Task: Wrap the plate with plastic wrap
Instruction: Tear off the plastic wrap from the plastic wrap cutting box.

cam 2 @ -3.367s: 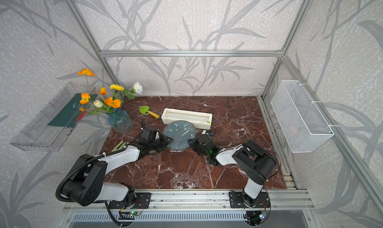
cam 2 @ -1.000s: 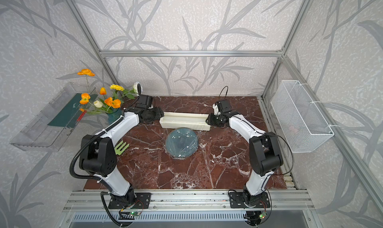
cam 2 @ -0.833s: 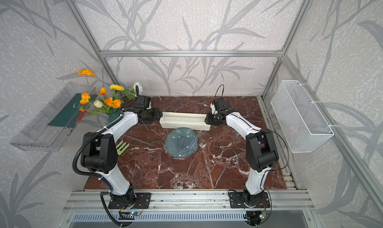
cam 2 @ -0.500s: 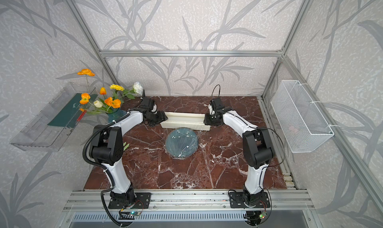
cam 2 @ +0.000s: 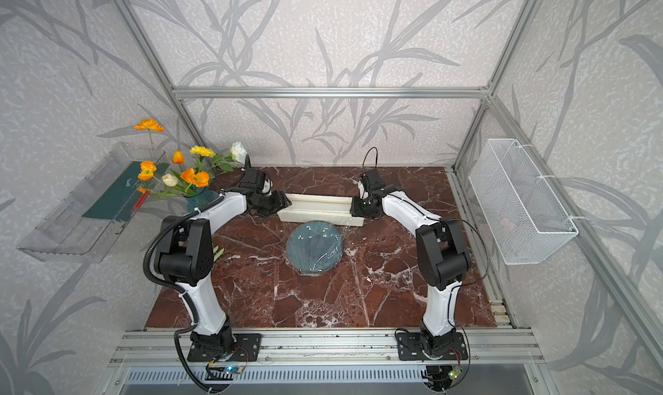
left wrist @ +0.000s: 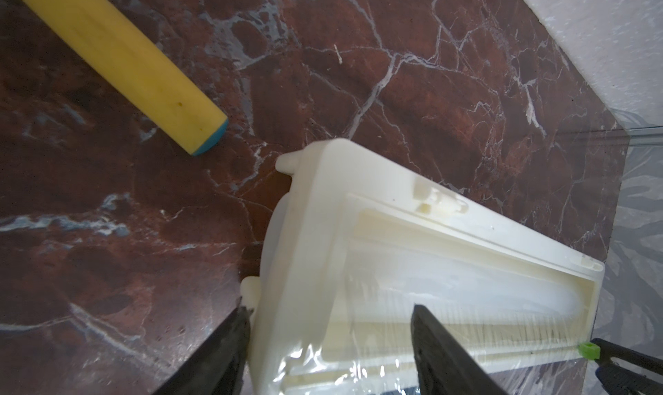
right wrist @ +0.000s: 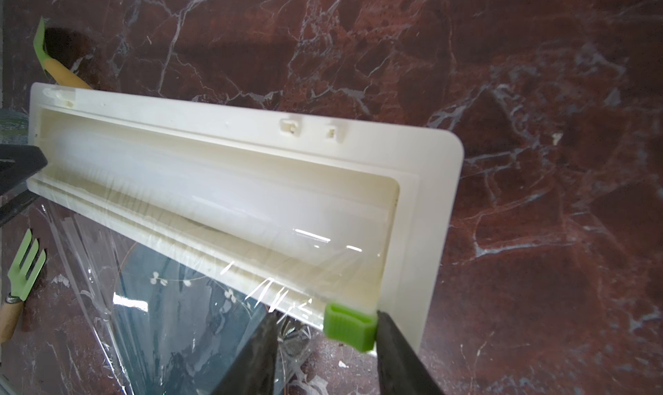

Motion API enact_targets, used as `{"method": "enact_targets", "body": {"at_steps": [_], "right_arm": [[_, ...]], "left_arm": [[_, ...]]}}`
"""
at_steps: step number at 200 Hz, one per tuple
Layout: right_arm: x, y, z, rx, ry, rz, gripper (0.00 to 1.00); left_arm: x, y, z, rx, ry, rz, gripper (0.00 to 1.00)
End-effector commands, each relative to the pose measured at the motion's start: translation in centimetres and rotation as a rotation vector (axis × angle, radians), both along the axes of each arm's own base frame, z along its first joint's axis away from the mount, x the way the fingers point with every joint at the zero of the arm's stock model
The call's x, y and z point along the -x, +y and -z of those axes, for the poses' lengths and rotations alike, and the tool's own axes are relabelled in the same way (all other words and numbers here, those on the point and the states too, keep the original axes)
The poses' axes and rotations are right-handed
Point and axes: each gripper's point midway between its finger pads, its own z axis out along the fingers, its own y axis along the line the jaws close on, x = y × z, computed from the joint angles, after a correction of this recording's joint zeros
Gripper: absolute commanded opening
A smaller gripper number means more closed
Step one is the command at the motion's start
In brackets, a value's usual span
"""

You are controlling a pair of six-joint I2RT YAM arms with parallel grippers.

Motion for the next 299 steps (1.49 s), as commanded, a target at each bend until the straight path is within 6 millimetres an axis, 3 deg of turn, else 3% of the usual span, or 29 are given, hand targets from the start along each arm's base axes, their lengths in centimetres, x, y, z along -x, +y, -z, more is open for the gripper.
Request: {"method": "enact_targets", "body": {"at_steps": [1,63,125,174,215,235,259,280,299], "right_arm": [[0.9,4.3,0.8,-0.049,0.026,-0.072,0.43],[1.5,9.5,1.1,-0.075,0.034,-0.136,0.42],[2.2,16.0,0.7,-0.091,0.032,-0.236,0.41],[2.4,19.6,0.2,-0.106,0.028,-0.281,0.41],[2.2,22.9,-0.1,-0.134,0.041,-0.33,0.41],[1.9,22.5,-1.4,-0.117,0.016,-0.346,0.41],[1.6,20.4,-4.9,-0.109,-0.054,-0.352,0.43],[1.8,17.5,-7.5,-0.137,-0.098,-0.338,0.48],[1.6,13.6,-8.6,-0.167,-0.142,-0.284,0.55]], "left_arm": [[-0.3,-1.6,-1.1,0.091,-0.044,0.009,0.69],[0.2,-3.1,-1.0,0.113,-0.054,0.018,0.67],[0.7,-3.7,-1.2,0.104,-0.062,0.027,0.66],[0.9,-4.6,-1.1,0.107,-0.061,0.042,0.66],[1.4,-3.7,-1.5,0.061,-0.064,0.039,0.67],[1.5,-2.2,-2.4,-0.014,-0.069,0.033,0.69],[1.7,-0.1,-4.0,-0.144,-0.091,0.011,0.74],[2.0,0.9,-5.7,-0.224,-0.121,0.005,0.74],[2.5,0.2,-7.1,-0.292,-0.153,0.043,0.74]]}}
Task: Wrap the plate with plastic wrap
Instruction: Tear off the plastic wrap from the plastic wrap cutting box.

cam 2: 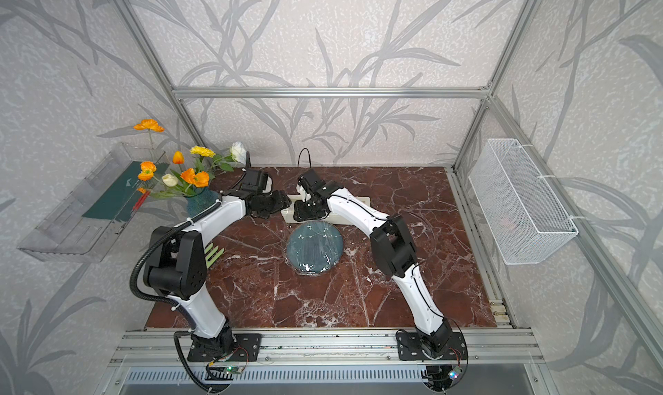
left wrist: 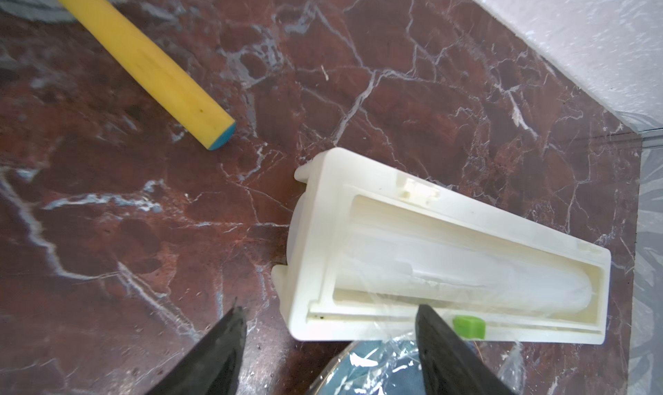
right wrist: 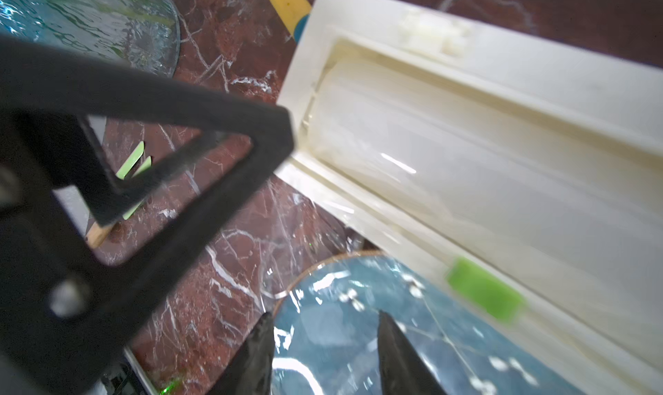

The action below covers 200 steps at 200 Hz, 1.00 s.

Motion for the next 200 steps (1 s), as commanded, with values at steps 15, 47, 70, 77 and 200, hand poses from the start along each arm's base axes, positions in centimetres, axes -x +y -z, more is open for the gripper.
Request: {"method": "enact_targets", "body": {"at_steps": [15,47,70,77,200], "right_arm": [[-2.5,-8.0,-4.9,-0.076,-0.148,0.124,0.61],[-3.9,-14.6,-1.4,0.128,-0.114,0.199,0.62],[-4.6,-17.7,-0.5,0.319,-0.16,0.231,0.67],[-4.8,-18.4,-0.3,0.365,-0.173,0.239,0.69],[-5.9,-20.9,2.5,0.51,-0.167,0.269,0.85]], "left_arm": [[1.2,-1.4,-3.4,-0.208,-0.065,0.086,0.74],[1.6,-5.0,-2.5,-0.37,-0.033,0.185,0.76],[1.5,-6.5,-1.3,-0.467,0.016,0.22,0.76],[1.4,-6.8,-0.9,-0.507,0.026,0.226,0.76],[0.5,-8.9,1.4,-0.602,0.111,0.284,0.76]]}}
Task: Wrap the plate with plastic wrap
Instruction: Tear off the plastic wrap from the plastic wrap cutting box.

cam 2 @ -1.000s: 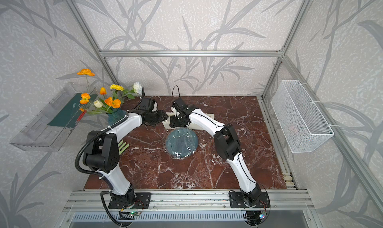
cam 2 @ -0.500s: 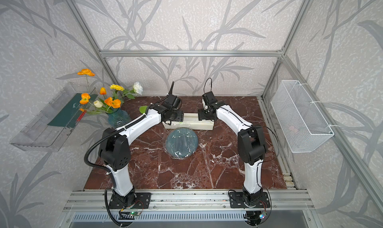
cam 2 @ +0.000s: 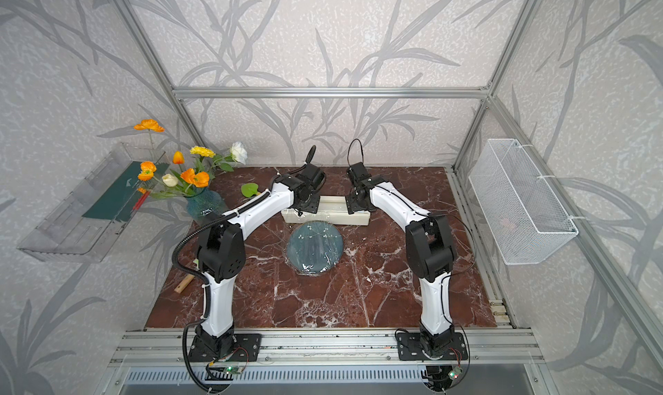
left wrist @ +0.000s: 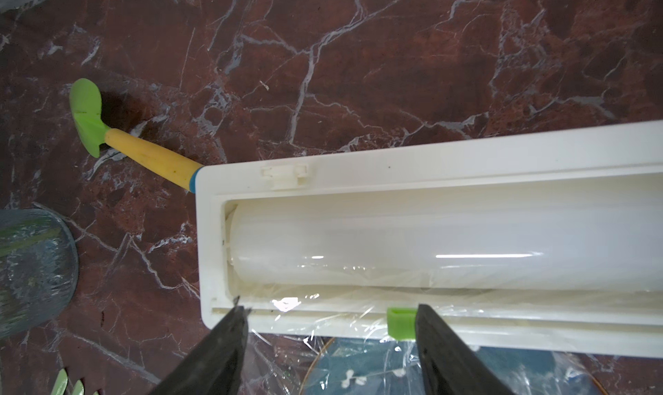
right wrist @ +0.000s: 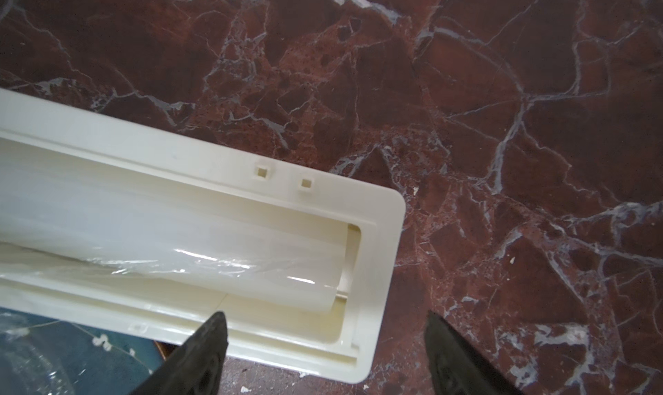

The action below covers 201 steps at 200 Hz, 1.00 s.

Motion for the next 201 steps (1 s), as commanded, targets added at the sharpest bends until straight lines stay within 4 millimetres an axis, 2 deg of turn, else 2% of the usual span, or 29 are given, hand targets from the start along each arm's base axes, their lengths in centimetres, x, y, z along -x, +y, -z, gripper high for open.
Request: {"method": "enact_targets", "body": {"at_steps": [1,23,69,113,137,172,201], "right_arm": [[-0.1,0.1,0.5,-0.01,0.014,-0.006,0.85],[0.0,-0.1,1.5,-0.026,0.036,0.003,0.86],[0.4,-1.1,3.3,-0.024,0.067,0.027,0.86],[0.7,-2.4,5.3,-0.015,0.103,0.059,0.86],[0.9,-3.6,6.4,0.003,0.133,0.084,0.86],[1.1,-5.1,7.5,0.019,0.165,0.114,0.86],[1.1,-5.4,7.7,0.03,0.17,0.119,0.86]], "left_arm": [[0.6,-0.2,0.7,-0.017,0.041,0.015,0.76],[0.7,-0.4,1.3,-0.016,0.056,0.02,0.77],[1.0,1.6,2.2,-0.125,0.083,-0.022,0.75],[1.2,2.8,1.8,-0.135,0.07,-0.04,0.66],[1.3,4.6,1.9,-0.144,0.076,-0.066,0.59],[1.5,7.4,1.7,-0.125,0.068,-0.119,0.55],[1.7,11.0,1.5,-0.123,0.065,-0.191,0.52]]}}
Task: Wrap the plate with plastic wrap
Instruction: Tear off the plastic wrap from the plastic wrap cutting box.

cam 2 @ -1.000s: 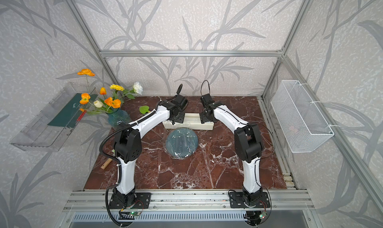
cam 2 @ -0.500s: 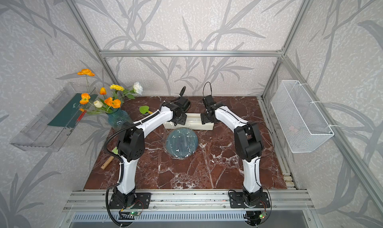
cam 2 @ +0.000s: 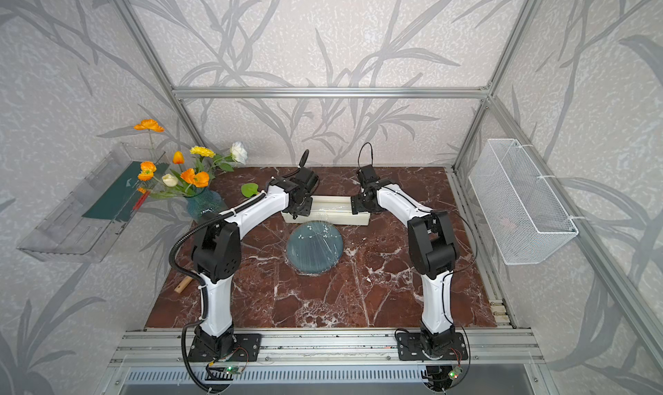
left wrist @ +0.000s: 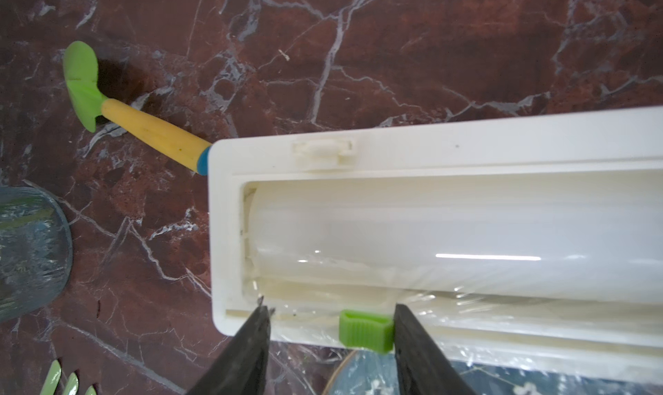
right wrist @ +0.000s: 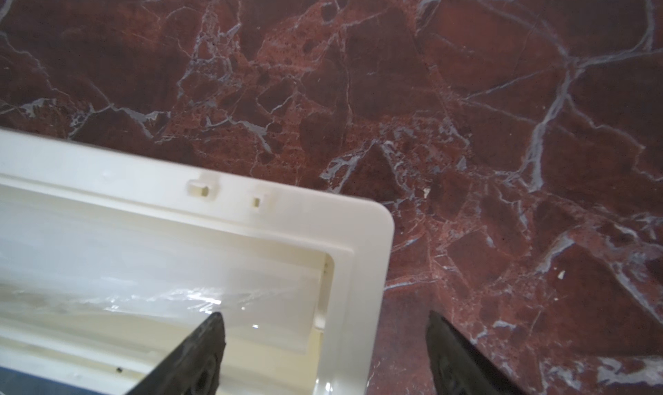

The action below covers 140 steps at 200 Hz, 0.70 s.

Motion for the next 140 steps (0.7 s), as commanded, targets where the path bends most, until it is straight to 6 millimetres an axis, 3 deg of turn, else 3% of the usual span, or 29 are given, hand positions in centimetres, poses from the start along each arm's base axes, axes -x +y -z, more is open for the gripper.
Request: {"method": "enact_targets", "body": {"at_steps": [1,41,58,76,111,126,140], "right_arm": [[2.0,-3.6,5.1,0.137,0.144,0.051,0.86],[1.9,-3.5,4.9,0.132,0.138,0.049,0.86],[1.7,-3.2,4.6,0.116,0.133,0.045,0.86],[1.6,-2.4,3.5,0.074,0.124,0.028,0.86],[1.6,-1.3,-1.9,-0.016,0.043,0.0,0.86],[2.7,-0.2,-3.3,-0.098,0.043,-0.036,0.86],[4.5,2.5,-3.6,-0.267,0.064,-0.111,0.86]], "left_arm": [[1.4,6.5,-0.3,-0.109,0.043,-0.11,0.52],[1.7,11.9,-1.4,-0.14,0.017,-0.229,0.49],[1.6,12.8,-2.4,-0.113,-0.004,-0.265,0.48],[1.2,12.1,-3.7,-0.057,-0.042,-0.266,0.49],[2.1,9.0,-4.9,0.159,-0.043,-0.229,0.63],[3.2,6.8,-4.4,0.293,-0.03,-0.184,0.64],[4.1,5.0,-4.0,0.413,-0.038,-0.13,0.65]]}}
